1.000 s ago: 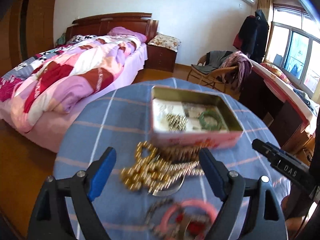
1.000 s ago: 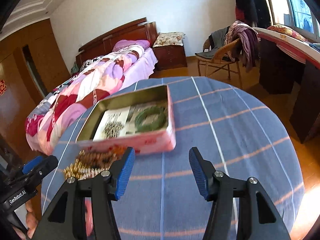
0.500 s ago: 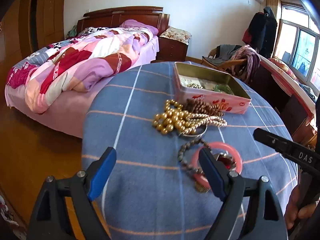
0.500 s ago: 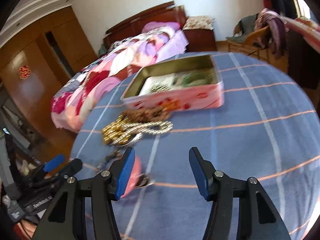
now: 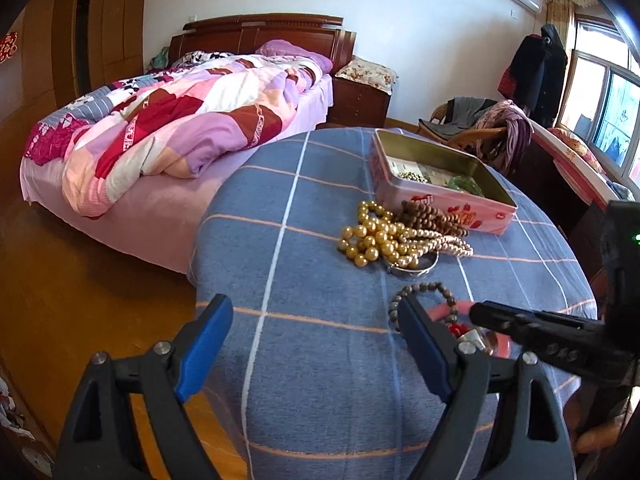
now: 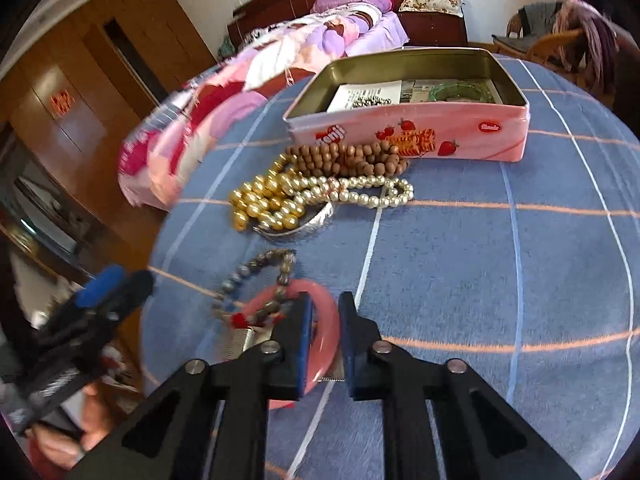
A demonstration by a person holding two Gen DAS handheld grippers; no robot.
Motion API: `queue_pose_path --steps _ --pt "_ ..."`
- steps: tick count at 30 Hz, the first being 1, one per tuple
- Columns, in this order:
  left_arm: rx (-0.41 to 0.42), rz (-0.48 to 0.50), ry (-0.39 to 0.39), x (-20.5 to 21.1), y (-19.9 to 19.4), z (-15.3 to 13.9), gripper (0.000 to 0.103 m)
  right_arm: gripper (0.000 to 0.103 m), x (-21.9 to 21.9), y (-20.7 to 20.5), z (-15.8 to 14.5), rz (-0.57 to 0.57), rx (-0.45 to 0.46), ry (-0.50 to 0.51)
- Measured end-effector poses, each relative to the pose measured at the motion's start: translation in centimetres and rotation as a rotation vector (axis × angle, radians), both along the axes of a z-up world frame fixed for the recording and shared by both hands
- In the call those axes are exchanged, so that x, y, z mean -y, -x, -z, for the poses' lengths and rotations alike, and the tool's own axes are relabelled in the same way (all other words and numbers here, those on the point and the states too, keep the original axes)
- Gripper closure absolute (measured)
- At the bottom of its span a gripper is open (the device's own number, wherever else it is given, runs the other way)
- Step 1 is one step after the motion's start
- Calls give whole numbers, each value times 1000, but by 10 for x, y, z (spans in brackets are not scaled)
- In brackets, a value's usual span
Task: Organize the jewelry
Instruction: 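Grasp the pink bangle with the right tool and lift it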
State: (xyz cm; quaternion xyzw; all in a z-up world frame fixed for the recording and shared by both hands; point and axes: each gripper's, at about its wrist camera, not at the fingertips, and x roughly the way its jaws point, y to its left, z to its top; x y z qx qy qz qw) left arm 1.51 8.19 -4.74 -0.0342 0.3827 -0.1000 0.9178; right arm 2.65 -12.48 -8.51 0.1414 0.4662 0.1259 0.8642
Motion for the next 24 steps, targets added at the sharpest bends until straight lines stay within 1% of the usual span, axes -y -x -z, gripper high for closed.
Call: queue_pose_path --steps 2,5,6,10,14,17,20,21,22,24 --pt "-8 7 -4 2 0 3 16 92 3 5 -7 -7 28 -19" --pt "-16 18 -17 6 0 6 16 93 8 16 -26 -18 96 -42" --pt "-19 24 -16 8 0 6 16 93 10 20 -35 -15 125 -47" --pt "-14 48 -18 12 2 4 16 93 22 26 -56 19 186 -78" --pt "-2 102 -9 21 5 0 16 93 41 33 -74 71 230 -100" --pt "-16 134 -13 32 2 0 18 93 51 35 -83 105 251 -99" --pt "-27 180 33 44 4 -3 18 93 58 38 -87 132 269 -65" --pt "-26 200 43 49 5 -4 21 93 61 39 -87 143 270 -53" --pt "-26 230 50 56 7 -5 26 93 63 40 -87 152 268 -48" --pt "-60 296 83 70 11 -4 33 93 69 39 -85 170 263 -43"
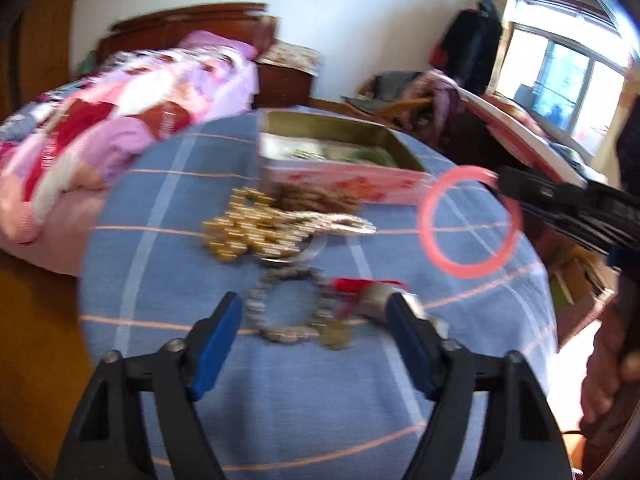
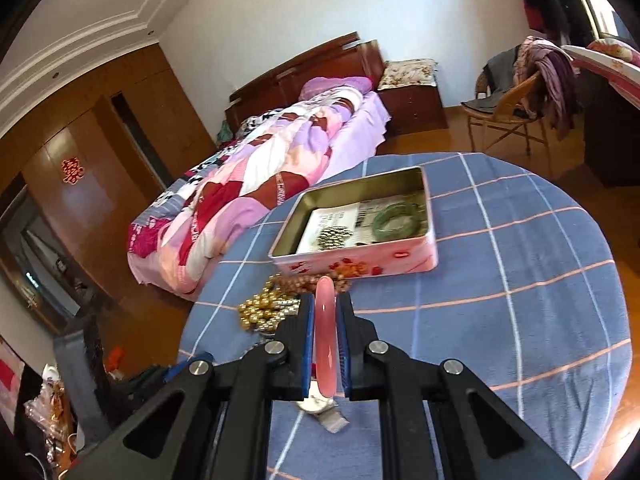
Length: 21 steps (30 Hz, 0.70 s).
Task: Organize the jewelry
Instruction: 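Grasp the pink bangle with the right tool and lift it, then grasp the wristwatch with the left tool while the right tool holds the pink bangle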
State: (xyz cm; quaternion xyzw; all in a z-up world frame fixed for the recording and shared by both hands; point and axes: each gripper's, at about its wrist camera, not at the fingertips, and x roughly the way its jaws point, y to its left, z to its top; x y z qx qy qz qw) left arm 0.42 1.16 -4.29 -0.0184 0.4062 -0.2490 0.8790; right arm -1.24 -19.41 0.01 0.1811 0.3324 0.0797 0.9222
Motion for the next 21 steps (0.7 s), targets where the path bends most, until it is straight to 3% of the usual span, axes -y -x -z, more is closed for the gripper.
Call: queue_pose_path --steps 5,12,15,18,21 --pt "-70 102 67 33 7 1 34 93 10 2 4 22 -6 -5" --pt "-150 65 -24 72 -5 20 35 93 21 6 4 47 -1 -15" --pt "-131 87 -52 70 0 20 65 93 24 9 3 50 4 -16" --pt "-121 104 -45 60 6 14 85 93 26 9 3 51 8 -18" --pt "-97 101 -38 47 10 9 89 93 26 8 5 50 3 -24"
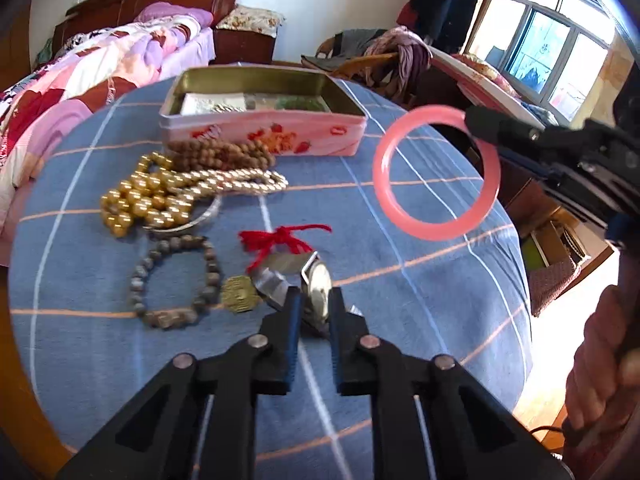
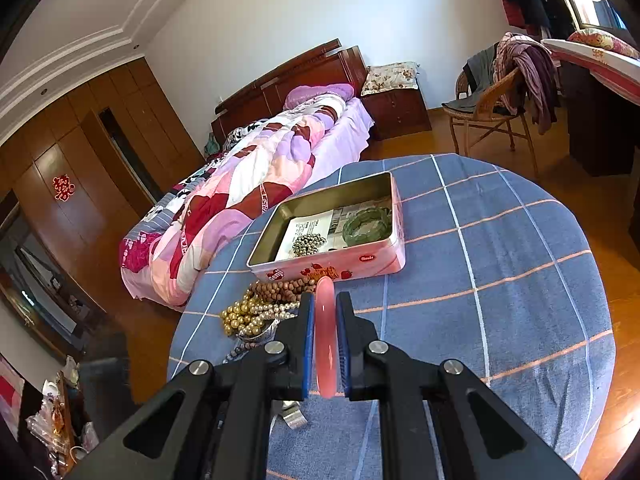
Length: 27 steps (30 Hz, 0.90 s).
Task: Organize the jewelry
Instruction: 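Grasp the wristwatch with the left tool while the right tool holds the pink bangle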
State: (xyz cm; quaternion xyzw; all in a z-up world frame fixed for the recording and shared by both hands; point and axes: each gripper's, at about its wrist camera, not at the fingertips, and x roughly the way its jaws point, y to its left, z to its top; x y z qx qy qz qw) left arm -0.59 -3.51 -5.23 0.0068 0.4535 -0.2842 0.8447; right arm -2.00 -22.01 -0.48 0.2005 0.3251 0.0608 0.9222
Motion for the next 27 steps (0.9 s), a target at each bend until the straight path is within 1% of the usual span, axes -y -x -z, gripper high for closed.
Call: queue_pose_path --steps 3,5,6,9,10,13,14,15,16,17,18,19,21,24,27 --pt "5 -4 15 -10 1 -2 92 93 1 1 1 -1 -9 -18" --pt "27 -2 34 -15 2 -6 94 93 1 1 0 0 -7 -15" --pt "38 -6 44 -17 1 -9 97 93 1 1 0 0 -2 -12" --pt "59 -11 89 -21 -3 -16 97 93 0 0 -3 -1 8 -15" --pt "68 -14 93 -21 -3 -18 97 93 0 0 -4 -1 11 -10" --pt "78 -22 45 -19 -5 -18 97 93 -2 -2 -2 -4 6 -4" --pt "69 -18 45 -20 -5 -17 96 93 -2 -3 -1 -4 3 -4" --pt "44 -9 50 -20 -6 -15 89 93 -2 -3 0 -4 0 -4" --pt "22 -11 48 -21 -7 -14 74 93 -2 -4 1 -4 -3 -5" --pt "10 -18 47 -20 -7 -12 64 93 -3 -5 2 -5 -9 -7" --pt "1 -26 48 -20 -5 -11 46 93 -3 -6 3 -6 -10 -8" --pt "-10 -39 52 -18 -4 -9 40 93 -3 -6 3 -7 -11 -9" --pt "-39 -55 38 -12 -5 -4 38 93 -5 -7 3 -10 -10 -7" --pt "-73 -66 17 1 -7 6 37 93 -5 -7 3 -15 -9 -8" --pt "-63 -56 -23 18 -12 17 38 93 -5 -6 4 -16 -11 -12"
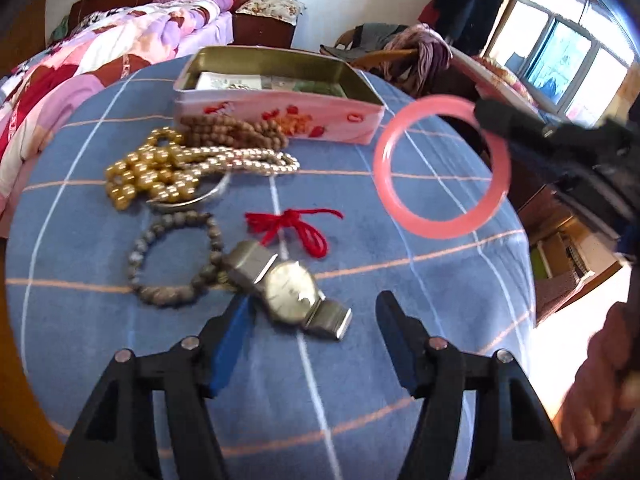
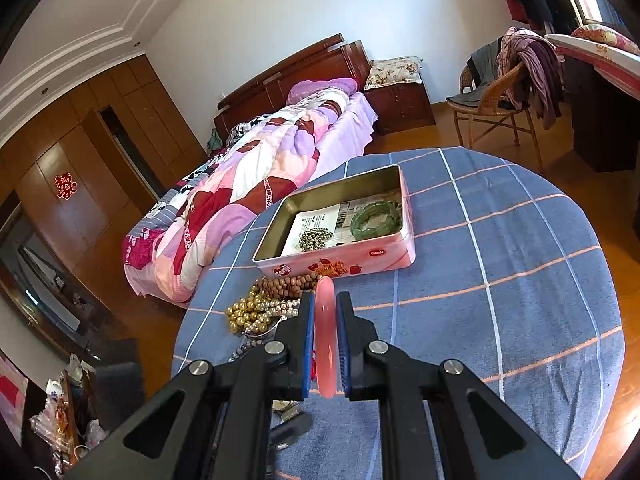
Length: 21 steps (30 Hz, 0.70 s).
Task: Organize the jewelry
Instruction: 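Grasp the wristwatch with the left tool while the right tool holds the pink bangle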
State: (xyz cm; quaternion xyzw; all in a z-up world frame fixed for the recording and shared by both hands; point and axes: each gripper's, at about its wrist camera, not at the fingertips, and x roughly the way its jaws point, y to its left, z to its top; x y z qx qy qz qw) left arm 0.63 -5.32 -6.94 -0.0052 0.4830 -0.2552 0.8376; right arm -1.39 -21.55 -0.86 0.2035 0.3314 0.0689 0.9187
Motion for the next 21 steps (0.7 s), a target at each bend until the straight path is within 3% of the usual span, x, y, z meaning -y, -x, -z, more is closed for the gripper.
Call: queue_pose_path --steps 3,6,13,21 --pt "52 26 -25 5 -2 -1 38 93 2 2 0 3 -1 -1" --pt "78 45 -24 -1 -4 -2 71 93 5 3 -1 10 2 -2" --pt "90 58 16 -17 4 -6 72 93 7 0 0 19 -4 -20" --pt "186 25 123 -39 5 -48 72 93 8 -1 -10 20 26 -24"
